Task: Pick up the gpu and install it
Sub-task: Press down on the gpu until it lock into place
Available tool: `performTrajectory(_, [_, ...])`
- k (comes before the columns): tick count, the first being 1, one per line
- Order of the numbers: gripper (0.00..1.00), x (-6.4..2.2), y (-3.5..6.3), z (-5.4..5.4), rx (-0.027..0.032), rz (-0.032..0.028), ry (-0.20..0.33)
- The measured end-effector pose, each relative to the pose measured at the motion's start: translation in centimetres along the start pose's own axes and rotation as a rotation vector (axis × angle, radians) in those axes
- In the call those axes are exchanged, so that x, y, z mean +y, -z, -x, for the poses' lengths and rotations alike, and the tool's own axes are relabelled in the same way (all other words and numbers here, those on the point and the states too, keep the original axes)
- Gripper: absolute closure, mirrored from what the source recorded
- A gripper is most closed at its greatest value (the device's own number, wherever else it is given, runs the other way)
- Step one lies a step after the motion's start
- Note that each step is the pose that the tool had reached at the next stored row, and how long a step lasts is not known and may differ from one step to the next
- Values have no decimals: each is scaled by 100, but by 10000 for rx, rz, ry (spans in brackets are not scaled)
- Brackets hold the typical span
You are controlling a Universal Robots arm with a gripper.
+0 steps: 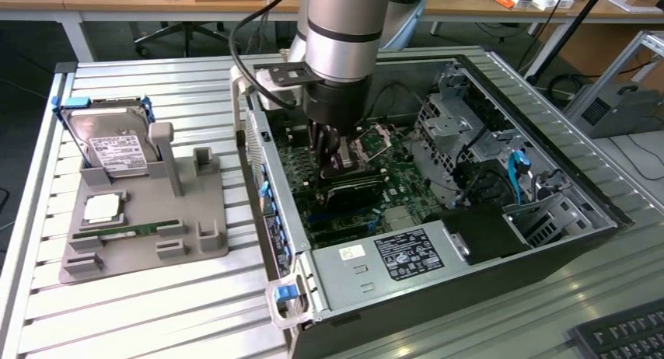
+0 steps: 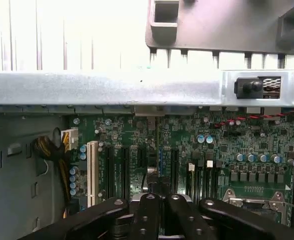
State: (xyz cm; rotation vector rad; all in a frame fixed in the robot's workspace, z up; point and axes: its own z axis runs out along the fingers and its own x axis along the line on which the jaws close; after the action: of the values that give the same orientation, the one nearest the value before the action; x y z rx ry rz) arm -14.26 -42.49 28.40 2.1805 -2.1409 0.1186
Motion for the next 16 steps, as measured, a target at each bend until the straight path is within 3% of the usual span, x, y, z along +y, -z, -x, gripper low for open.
performTrajectory(16, [89, 42, -65, -3, 0, 0, 0])
